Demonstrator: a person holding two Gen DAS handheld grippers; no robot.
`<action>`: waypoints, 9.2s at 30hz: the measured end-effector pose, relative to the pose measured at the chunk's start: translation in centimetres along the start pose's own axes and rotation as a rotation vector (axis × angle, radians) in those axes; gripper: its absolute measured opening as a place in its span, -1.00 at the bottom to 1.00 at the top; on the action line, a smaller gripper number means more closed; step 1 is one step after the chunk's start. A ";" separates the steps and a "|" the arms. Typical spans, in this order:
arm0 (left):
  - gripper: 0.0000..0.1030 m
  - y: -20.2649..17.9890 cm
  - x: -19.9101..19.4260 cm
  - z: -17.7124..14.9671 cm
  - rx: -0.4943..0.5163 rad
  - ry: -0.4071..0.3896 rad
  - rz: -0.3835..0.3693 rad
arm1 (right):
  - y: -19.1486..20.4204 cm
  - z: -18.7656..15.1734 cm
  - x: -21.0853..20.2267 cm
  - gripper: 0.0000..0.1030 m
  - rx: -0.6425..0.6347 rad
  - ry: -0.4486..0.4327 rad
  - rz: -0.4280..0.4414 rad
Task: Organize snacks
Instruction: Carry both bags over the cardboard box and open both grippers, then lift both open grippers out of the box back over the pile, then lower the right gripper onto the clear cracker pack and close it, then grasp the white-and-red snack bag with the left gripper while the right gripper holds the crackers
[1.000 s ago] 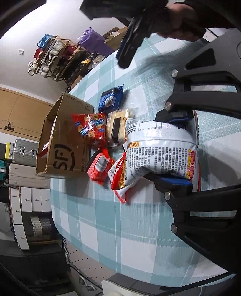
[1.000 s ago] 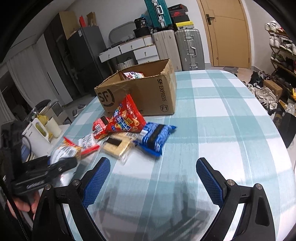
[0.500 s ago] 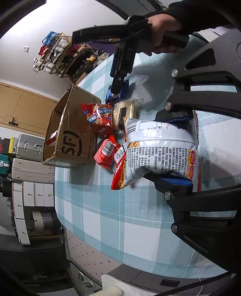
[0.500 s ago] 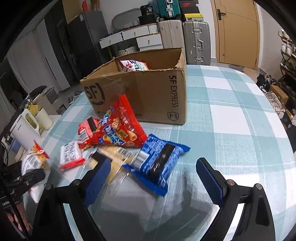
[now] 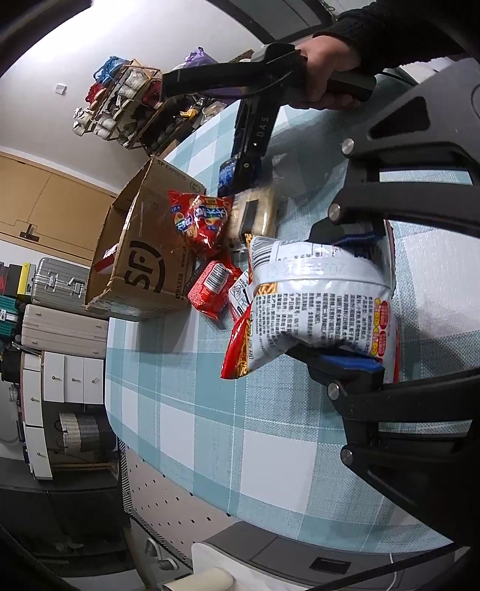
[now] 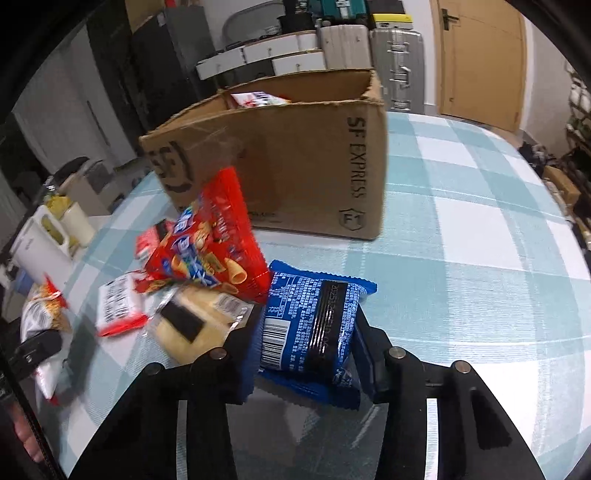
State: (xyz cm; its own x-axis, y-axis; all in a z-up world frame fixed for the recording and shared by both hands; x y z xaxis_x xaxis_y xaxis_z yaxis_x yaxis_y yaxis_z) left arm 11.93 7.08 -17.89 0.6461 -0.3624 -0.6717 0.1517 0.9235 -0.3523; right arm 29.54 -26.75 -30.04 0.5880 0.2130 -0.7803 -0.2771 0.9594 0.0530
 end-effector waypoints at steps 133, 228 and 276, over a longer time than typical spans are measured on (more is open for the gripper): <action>0.98 -4.9 -2.4 19.1 0.137 -0.156 0.170 | 0.2 9.1 -17.8 0.85 -0.032 -0.346 0.070; 0.97 5.2 1.5 1.2 -0.125 0.007 0.155 | 4.9 -3.1 -3.4 0.31 0.154 -0.016 0.163; -0.14 3.7 6.0 4.7 -0.081 0.049 0.049 | -1.2 -4.3 -9.8 0.31 0.170 -0.162 0.121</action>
State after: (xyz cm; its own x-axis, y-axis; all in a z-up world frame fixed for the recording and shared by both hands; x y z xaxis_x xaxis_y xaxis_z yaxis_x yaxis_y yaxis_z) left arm 19.92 8.93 -20.19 0.6136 -0.3245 -0.7198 0.0584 0.9278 -0.3684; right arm 20.82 -30.76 -25.13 0.6760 0.3415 -0.6530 -0.2291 0.9396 0.2541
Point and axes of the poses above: each gripper's, at about its wrist camera, not at the fingertips, and x roughly the way its jaws point, y to its left, z to its top, the point moved 7 cm from there along x, roughly the way its jaws point, and after that the axes turned 11 degrees about -z, right-handed, at the moved point
